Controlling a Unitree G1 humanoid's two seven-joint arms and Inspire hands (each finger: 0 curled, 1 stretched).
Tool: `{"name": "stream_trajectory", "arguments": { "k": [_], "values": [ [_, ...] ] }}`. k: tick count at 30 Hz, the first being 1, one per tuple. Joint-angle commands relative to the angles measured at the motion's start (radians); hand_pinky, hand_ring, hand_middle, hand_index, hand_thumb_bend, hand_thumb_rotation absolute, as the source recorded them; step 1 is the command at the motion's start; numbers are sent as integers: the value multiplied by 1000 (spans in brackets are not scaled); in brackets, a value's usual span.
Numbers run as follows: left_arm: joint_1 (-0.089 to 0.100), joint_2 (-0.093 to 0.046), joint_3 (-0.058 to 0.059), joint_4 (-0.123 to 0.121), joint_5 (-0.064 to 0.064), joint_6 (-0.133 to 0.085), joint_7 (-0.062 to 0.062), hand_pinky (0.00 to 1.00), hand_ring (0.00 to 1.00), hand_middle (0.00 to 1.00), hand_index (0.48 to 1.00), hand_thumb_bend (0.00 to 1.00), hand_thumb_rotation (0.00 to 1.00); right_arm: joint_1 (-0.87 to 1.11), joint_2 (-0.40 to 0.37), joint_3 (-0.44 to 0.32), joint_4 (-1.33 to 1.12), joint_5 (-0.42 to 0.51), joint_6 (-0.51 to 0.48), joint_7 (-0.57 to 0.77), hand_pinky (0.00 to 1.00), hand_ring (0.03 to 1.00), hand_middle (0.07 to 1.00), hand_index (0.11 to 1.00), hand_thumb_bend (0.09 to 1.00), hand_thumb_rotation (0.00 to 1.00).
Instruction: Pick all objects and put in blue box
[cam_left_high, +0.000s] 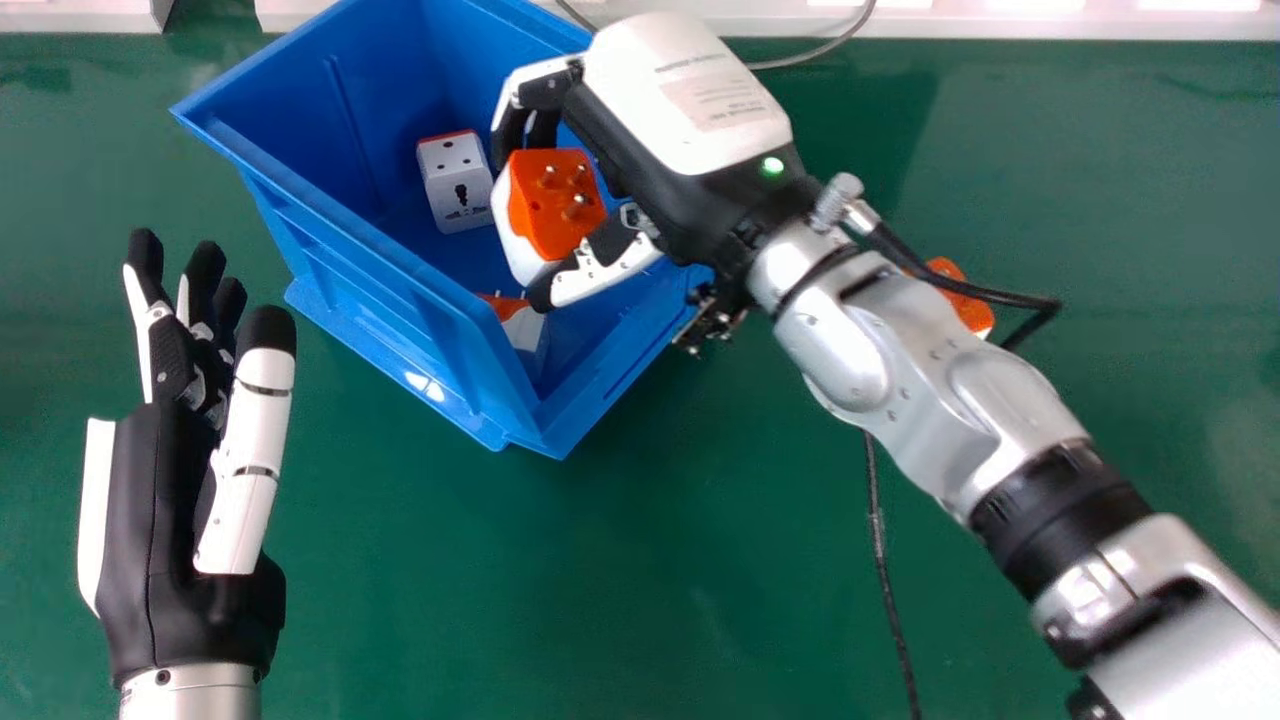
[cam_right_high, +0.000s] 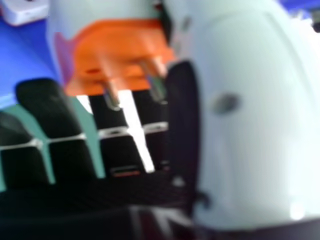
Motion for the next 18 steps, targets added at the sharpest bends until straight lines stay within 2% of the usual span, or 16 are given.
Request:
{"name": "stream_trajectory", "arguments": {
  "k": [1,5,7,8,12,15,18],
  "values": [
    [11,1,-2,-16,1,-20,0,1000,1000,997,1000,462,679,-87,24,10,38,0,-12,-37,216,296,389,479,490,136],
    [21,-5,-6,-23,-5,-19,2,1000,1000,994,1000,477,673,-161,60,38,157,-14,-5,-63,262,357,442,483,497,126],
    [27,-8,-9,-28,0,-18,6,1000,1000,992,1000,483,672,-191,76,43,203,-8,1,-59,274,376,459,493,514,32],
    [28,-8,-9,-28,3,-19,6,1000,1000,991,1000,482,672,-204,82,46,223,-7,-1,-64,276,380,462,495,518,16],
    [36,-11,-16,-34,13,-21,11,1000,1000,995,1000,503,685,-247,112,59,292,-4,17,-58,301,412,480,488,522,1],
    [43,-14,-22,-41,18,-23,17,1000,1000,994,1000,526,689,-268,126,72,320,-5,23,-47,337,459,509,477,519,0],
    [50,-19,-27,-50,26,-21,28,1000,1000,991,998,533,691,-293,148,77,347,3,48,0,328,464,568,485,497,0]
  ]
}}
